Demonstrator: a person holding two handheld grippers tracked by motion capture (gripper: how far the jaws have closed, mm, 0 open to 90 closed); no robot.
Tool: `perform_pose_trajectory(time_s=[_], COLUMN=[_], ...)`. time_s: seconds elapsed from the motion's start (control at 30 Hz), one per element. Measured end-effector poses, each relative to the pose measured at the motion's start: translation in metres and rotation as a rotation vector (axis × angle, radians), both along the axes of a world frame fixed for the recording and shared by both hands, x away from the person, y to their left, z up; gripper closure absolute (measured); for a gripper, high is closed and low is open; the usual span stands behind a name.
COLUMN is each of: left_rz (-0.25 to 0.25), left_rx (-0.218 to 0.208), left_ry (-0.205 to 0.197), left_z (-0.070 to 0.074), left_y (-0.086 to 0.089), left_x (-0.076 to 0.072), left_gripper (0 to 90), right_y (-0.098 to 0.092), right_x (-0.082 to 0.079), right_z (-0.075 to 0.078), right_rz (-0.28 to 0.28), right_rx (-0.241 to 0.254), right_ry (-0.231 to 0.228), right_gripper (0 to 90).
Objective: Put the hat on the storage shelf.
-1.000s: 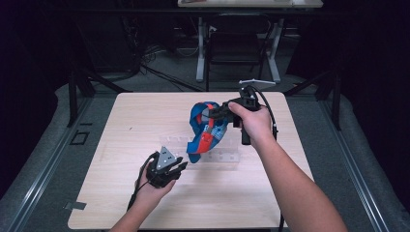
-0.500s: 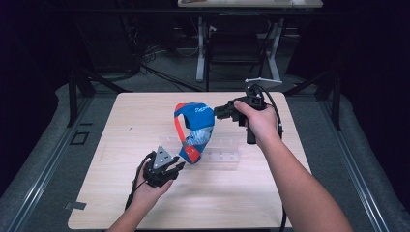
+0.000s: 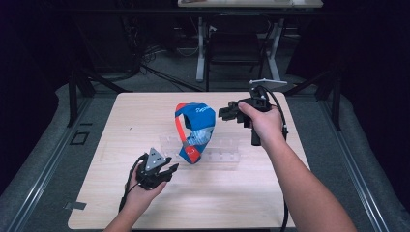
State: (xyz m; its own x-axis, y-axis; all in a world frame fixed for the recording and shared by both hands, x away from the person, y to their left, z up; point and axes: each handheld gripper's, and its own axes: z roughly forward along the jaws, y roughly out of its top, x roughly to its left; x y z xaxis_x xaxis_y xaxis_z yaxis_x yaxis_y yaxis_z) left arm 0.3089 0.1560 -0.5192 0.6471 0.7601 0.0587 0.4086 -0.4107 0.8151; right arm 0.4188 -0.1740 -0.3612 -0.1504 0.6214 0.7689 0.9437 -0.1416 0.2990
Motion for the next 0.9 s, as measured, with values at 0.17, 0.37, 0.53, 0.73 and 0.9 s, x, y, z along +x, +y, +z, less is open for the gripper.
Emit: perform_pose_trajectory(time_s=[0.17, 0.37, 0.53, 0.73, 0.9], left_rz=[0.021, 0.036, 0.047, 0.064, 0.073], left_rx=[-0.009, -0.007, -0.011, -0.016, -0.018], left_ry=[0.009, 0.018, 0.026, 0.027, 0.032], left_z=[-0.003, -0.006, -0.010, -0.013, -0.015], left_y=[0.008, 0.016, 0.023, 0.030, 0.036], left_x=[0.000, -0.003, -0.005, -0.008, -0.012], left_gripper=[58.9, 57.9, 57.3, 56.1, 54.9], right_y=[-0.006, -0.013, -0.020, -0.029, -0.040], right_x=[-0.002, -0.006, -0.012, -0.022, -0.037], right_z=[-0.001, -0.004, -0.008, -0.013, -0.021], right_rz=[-0.002, -0.007, -0.011, -0.013, -0.018], right_rx=[-0.025, -0.038, -0.061, -0.087, -0.111], right_ry=[-0.002, -0.002, -0.007, -0.023, -0.043], right_gripper=[71.4, 71.0, 70.5, 69.7, 67.5])
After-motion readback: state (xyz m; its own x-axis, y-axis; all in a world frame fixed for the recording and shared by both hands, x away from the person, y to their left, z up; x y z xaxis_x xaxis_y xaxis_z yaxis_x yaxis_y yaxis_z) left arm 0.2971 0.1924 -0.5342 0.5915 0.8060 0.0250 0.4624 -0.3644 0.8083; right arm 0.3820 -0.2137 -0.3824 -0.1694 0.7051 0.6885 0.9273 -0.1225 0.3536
